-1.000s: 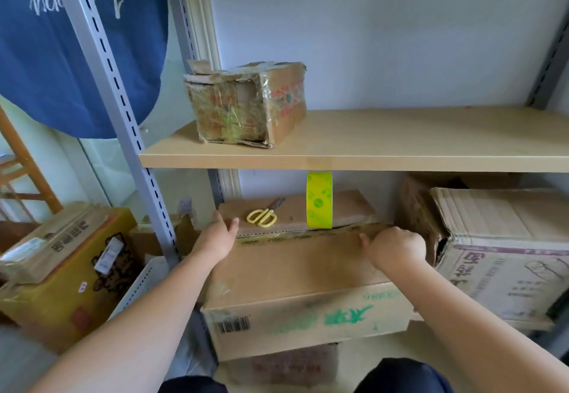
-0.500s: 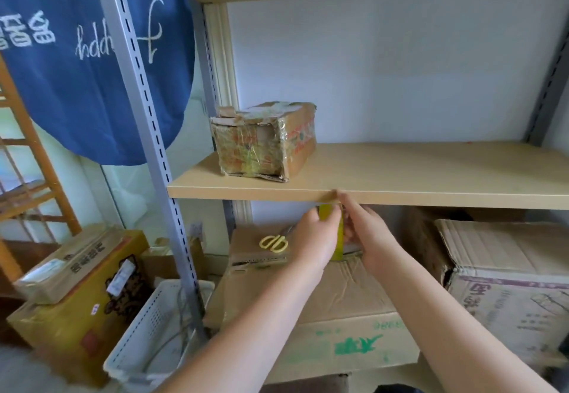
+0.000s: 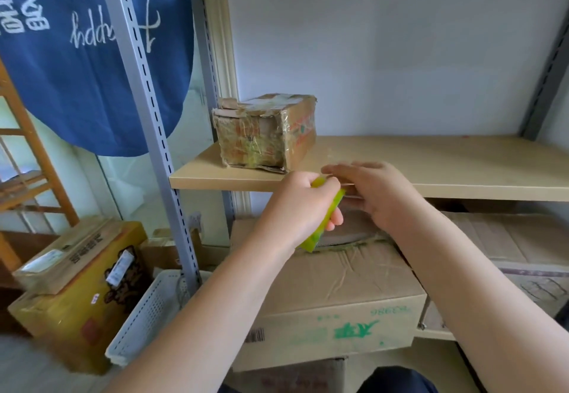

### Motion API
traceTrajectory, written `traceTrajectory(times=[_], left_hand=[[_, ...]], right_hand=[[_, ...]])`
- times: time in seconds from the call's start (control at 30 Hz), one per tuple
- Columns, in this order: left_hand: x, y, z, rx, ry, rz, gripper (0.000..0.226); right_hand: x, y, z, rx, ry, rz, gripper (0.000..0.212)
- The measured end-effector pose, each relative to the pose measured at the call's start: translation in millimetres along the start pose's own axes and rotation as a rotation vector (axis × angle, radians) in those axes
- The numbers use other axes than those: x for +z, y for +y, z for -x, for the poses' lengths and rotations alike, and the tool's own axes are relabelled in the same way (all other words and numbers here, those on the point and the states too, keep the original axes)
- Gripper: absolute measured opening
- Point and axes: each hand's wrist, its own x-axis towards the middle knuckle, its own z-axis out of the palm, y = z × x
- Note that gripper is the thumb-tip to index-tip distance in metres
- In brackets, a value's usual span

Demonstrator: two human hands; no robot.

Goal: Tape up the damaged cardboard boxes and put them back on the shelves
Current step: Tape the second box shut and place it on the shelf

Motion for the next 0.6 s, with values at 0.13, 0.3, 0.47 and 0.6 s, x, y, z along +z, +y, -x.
traceTrajectory(times=[0.13,0.3,0.47,0.6], left_hand=[[-5.9,-28.9,6.4,-0.075,-0.139,0.098,0.015],[9.7,-77.5,-12.6,-0.138,-0.332,-0.069,0.029],[23.6,-108.9,-50.2,-0.034,-0.298,-0.394,0.047],[-4.7,-139.1,-65.3,-0.012,-0.223,-0.672,0.057]], right_hand=[[-19.3,24.1,9.4,-0.024,-0.018,0.047,0.018],[-46.9,83.9,13.1,0.118,0.027,0.011,0.023],[-62.7,132.5,-5.7,0.004,0.256,0.171,0.022],[-82.4,152.7,-33.9,0.081,0.392,-0.008,0.028]])
